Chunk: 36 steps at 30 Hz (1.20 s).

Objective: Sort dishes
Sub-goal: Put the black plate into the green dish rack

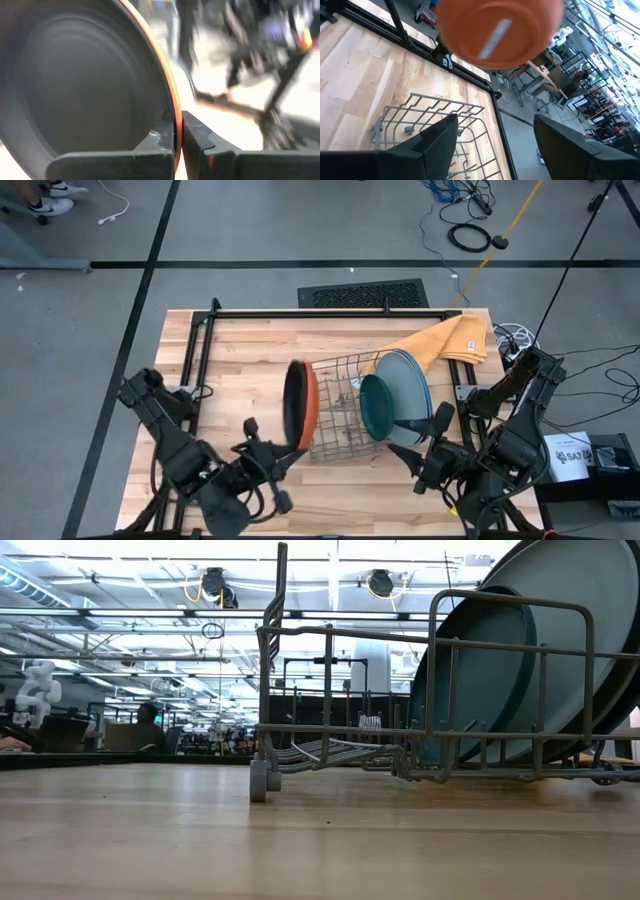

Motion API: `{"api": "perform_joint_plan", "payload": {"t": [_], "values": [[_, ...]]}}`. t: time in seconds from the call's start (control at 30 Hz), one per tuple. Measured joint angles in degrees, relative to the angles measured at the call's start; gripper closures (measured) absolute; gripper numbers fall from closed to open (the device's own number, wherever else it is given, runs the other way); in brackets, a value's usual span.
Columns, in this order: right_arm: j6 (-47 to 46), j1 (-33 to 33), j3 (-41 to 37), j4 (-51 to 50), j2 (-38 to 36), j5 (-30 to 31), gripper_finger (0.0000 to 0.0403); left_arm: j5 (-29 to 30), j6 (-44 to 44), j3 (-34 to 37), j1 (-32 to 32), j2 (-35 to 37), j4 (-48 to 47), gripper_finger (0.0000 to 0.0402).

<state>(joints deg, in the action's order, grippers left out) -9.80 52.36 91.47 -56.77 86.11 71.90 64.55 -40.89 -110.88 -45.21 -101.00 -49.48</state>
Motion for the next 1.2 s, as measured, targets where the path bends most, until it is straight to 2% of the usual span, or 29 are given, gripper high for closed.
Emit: {"api": "perform_joint_plan", "payload": {"t": [0.1,0.2,0.23,0.3,0.4,0.57,0.77,0.87,1.0,1.2], "values": [[0.0,-0.5,0.01,-0.57,0.0,0.02,0.0149,-14.3,-16.54,-4.1,-0.25,-1.86,-19.65,0.0396],[0.0,-0.78,0.01,-0.81,0.0,0.06,0.0149,-34.24,-29.54,-4.43,0.37,-4.53,-38.03,0.0396],[0.0,-1.01,0.01,-0.82,0.0,0.05,0.0149,-40.16,-32.43,-4.2,0.5,-5.49,-41.31,0.0396],[-0.06,-1.03,0.01,-1.05,0.0,0.07,0.0149,-48.18,-31.31,-2.2,0.33,-5.87,-39.76,0.0396],[0.08,-1.42,0.0,-1.3,0.02,0.5,0.0149,-47.98,-31.37,-1.37,-0.34,-7.26,-37.76,0.0396],[0.07,-1.88,0.01,-1.38,0.02,0.81,0.0149,-52.98,-33.52,0.56,1.6,-15.36,-38.82,0.0396],[0.2,-2.06,0.01,-1.37,0.02,0.79,0.0149,-64.13,-33.61,0.64,3.73,-25.72,-38.77,0.0396],[0.39,-2.06,-0.01,-1.36,0.0,0.81,0.0149,-66.48,-33.78,0.67,3.57,-28.68,-38.13,0.0396],[0.46,-2.06,-0.01,-1.36,0.02,0.81,0.0149,-67.22,-34.04,0.59,3.54,-31.51,-34.04,0.0397],[0.65,-2.03,0.0,-1.37,0.02,0.76,0.0149,-63.49,-36.46,0.57,3.58,-32.04,-31.1,0.0397]]}}
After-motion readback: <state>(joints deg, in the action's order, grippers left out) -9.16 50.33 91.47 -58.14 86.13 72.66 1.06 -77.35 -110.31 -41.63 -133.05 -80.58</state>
